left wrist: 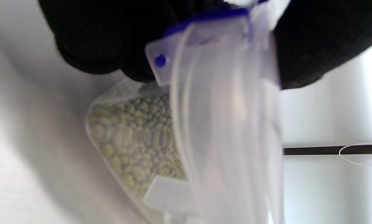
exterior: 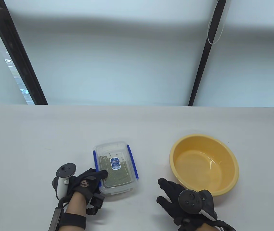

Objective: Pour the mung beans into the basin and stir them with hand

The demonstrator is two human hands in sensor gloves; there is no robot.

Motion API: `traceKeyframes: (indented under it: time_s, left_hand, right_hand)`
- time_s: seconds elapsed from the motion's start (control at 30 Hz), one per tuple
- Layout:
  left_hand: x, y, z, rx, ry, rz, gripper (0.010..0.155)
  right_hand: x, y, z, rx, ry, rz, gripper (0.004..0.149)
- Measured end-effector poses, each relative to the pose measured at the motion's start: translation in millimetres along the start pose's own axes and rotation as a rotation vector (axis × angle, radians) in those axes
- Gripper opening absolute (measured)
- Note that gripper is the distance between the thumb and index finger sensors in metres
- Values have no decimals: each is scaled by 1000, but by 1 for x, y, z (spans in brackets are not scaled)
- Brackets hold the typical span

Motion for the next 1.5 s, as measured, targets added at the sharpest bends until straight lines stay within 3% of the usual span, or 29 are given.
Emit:
traceKeyframes:
  time_s: [0.2, 0.47, 0.57, 0.67, 0.87, 0.9, 0.97, 1.07, 1.17, 1.3, 1.33, 1.4, 1.47, 1.5]
  left_hand:
    - [21, -17, -26, 97, 68, -29, 77]
    - [85, -57, -78, 294, 205, 46, 77]
    - [98, -61, -87, 318, 232, 85, 77]
    - [107, -60, -89, 316, 256, 95, 77]
    - [109, -56, -85, 301, 243, 130, 77]
    - [108, -55, -83, 310, 266, 92, 78]
    - [111, -54, -83, 296, 300, 47, 78]
    - [110, -53, -83, 316, 235, 86, 71]
    - [107, -51, -81, 301, 234, 12, 67]
    - [106, -48, -77, 281, 226, 25, 64]
    - [104, -50, -75, 333, 241, -53, 61]
    - [103, -50, -72, 287, 303, -128, 59]
    - [97, -52, -72, 266, 287, -5, 60]
    - [91, -56, -75, 275, 207, 149, 62]
  right_hand:
    - [-1, 12, 1, -87, -1, 118, 76]
    - [-2, 25, -1, -180, -72, 607, 88]
    - [5, 32, -6, -236, 11, 592, 88]
    - [5, 38, -7, -303, 15, 619, 81]
    - [0, 46, -6, -348, 0, 630, 65]
    - [0, 52, -5, -372, 18, 700, 63]
    - [-1, 53, -7, -405, -14, 778, 63]
    - [-3, 52, -6, -418, 14, 632, 65]
    - [-10, 52, -4, -427, -46, 706, 65]
    - [-8, 52, -4, -404, -34, 710, 64]
    - [-8, 56, -4, -411, -26, 738, 64]
    - [-10, 57, -4, -398, -65, 848, 63]
    - [-9, 57, -4, -394, -60, 849, 63]
    - [-9, 56, -5, -393, -60, 849, 63]
Point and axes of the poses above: the tracker on the back of each hand, its own y axis roughly to the little-finger side, its own z axis roughly from the wrist to the fingertips, x = y × z, the point moved 3 cm from there along z, roughly from the wrist to the fingertips, and after that the axes turned 5 degrees about -z, right-handed, at the moved point
